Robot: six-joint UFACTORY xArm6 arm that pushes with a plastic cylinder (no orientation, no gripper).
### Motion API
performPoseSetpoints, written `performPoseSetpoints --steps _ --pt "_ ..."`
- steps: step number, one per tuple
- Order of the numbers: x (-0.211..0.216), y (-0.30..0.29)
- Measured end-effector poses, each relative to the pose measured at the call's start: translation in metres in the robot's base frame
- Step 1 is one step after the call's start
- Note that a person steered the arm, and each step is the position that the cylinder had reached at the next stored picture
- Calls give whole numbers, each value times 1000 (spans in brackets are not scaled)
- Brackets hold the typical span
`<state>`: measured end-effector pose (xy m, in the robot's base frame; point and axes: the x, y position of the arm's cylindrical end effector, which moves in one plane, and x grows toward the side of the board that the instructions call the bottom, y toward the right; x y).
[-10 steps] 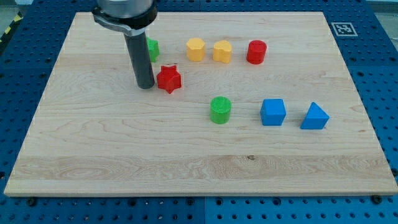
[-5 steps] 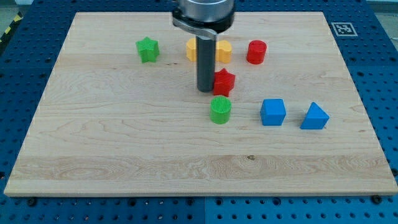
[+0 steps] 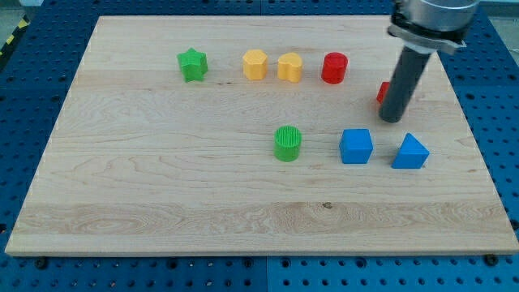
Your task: Slide the red star to the right of the red circle
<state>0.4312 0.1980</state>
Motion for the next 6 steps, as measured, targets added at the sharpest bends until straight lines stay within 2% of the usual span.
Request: performPoseSetpoints --steps 1,2,6 --pt "0 28" --pt "0 31" --pt "-10 12"
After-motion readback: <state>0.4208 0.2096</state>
